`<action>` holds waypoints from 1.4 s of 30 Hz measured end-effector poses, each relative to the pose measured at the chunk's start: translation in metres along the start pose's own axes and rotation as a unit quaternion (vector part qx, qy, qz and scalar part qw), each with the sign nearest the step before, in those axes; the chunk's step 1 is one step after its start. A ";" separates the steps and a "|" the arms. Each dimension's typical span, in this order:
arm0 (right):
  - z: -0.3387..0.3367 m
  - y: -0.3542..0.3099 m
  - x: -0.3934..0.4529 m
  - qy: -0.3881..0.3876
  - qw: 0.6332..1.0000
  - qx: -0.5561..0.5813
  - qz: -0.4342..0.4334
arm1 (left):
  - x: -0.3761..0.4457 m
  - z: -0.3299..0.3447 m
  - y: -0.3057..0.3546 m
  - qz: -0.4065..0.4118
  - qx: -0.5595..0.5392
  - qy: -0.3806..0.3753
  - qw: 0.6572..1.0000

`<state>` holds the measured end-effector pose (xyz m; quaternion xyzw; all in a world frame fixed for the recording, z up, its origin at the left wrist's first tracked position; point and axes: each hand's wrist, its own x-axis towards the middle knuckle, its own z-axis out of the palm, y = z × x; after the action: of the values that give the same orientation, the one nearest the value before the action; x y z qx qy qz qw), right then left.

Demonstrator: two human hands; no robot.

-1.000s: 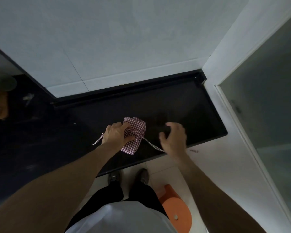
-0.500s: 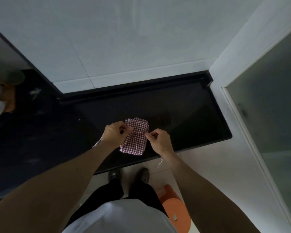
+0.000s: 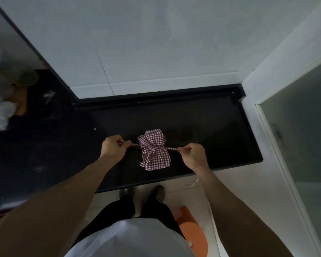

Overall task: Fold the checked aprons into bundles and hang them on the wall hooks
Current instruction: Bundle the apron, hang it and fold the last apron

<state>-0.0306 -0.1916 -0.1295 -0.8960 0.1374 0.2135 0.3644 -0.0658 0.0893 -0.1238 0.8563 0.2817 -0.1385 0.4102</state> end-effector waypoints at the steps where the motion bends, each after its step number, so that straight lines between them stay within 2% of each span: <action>1: -0.001 -0.001 0.000 0.001 1.000 -0.002 0.002 | 0.001 -0.001 0.002 -0.003 -0.008 0.000 1.000; 5: 0.002 -0.003 -0.001 -0.019 0.999 -0.042 0.001 | 0.005 0.005 0.014 -0.052 -0.033 -0.075 0.995; 8: 0.002 -0.007 -0.004 -0.058 0.996 -0.063 -0.017 | 0.006 0.007 0.026 -0.059 0.028 -0.158 0.985; 13: 0.001 -0.015 -0.006 -0.100 0.993 -0.057 -0.021 | 0.001 0.020 0.046 -0.008 0.030 -0.182 0.983; 16: 0.002 -0.018 -0.006 -0.114 0.992 -0.038 -0.030 | -0.006 0.033 0.053 0.031 0.077 -0.214 0.973; 19: 0.004 -0.022 -0.005 -0.144 0.988 -0.025 -0.046 | -0.008 0.039 0.054 0.063 0.168 -0.167 0.969; 21: 0.006 -0.025 -0.007 -0.134 0.989 -0.013 -0.052 | -0.007 0.037 0.056 0.081 0.199 -0.164 0.963; 23: 0.007 -0.025 -0.006 -0.095 0.994 -0.011 -0.061 | -0.003 0.035 0.057 0.054 0.090 -0.172 0.979; 25: 0.010 -0.024 -0.003 -0.061 0.998 0.017 -0.025 | -0.001 0.033 0.058 -0.026 -0.065 -0.144 0.987; 28: 0.013 -0.025 0.000 -0.057 0.995 0.043 0.076 | 0.001 0.040 0.058 -0.156 -0.201 -0.087 0.963; 30: 0.017 -0.026 -0.001 -0.049 0.994 0.036 0.092 | -0.001 0.045 0.062 -0.190 -0.229 -0.073 0.952; 35: 0.017 -0.025 -0.005 -0.060 0.995 -0.029 0.071 | -0.004 0.052 0.078 -0.105 -0.179 -0.082 0.975; 37: 0.019 -0.026 -0.006 -0.046 0.996 -0.044 0.060 | -0.008 0.052 0.083 -0.096 -0.186 -0.079 0.975; 42: 0.027 -0.029 -0.015 -0.018 0.993 -0.110 0.046 | -0.019 0.065 0.090 0.000 -0.157 -0.176 0.972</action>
<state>-0.0394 -0.1509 -0.1225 -0.9195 0.1476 0.2595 0.2557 -0.0280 -0.0139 -0.0986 0.7430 0.2235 -0.2413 0.5828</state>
